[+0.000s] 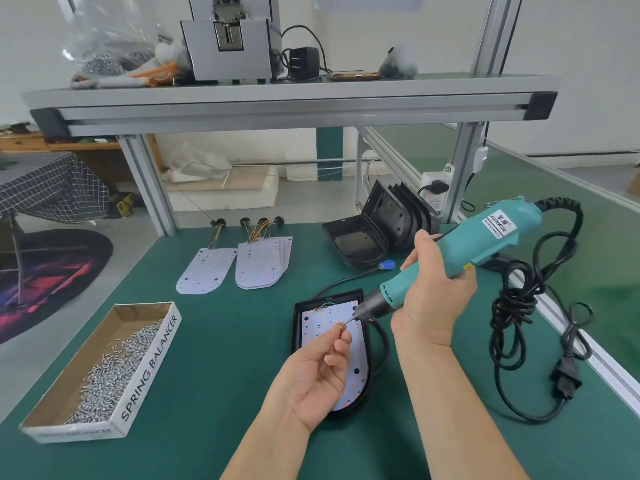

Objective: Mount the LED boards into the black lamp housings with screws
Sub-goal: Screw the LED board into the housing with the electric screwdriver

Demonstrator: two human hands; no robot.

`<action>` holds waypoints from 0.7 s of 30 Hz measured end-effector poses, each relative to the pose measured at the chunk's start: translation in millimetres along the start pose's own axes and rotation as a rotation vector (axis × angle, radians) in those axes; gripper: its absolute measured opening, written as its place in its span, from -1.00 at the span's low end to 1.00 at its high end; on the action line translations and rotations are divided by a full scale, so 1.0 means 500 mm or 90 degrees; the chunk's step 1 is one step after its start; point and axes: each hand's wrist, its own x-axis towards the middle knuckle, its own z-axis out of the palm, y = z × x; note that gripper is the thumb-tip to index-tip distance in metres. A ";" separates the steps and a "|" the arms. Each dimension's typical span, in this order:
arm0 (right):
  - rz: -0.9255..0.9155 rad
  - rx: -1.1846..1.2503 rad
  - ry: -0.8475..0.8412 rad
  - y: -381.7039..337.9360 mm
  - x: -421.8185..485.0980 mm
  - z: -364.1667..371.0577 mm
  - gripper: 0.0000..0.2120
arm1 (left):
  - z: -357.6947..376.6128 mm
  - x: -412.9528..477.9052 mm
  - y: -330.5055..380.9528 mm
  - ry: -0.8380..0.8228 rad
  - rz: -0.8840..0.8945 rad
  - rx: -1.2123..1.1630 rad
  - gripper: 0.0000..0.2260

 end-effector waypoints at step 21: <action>0.003 -0.021 0.039 0.024 0.005 -0.003 -0.82 | 0.005 -0.004 -0.003 0.005 0.030 -0.006 -0.79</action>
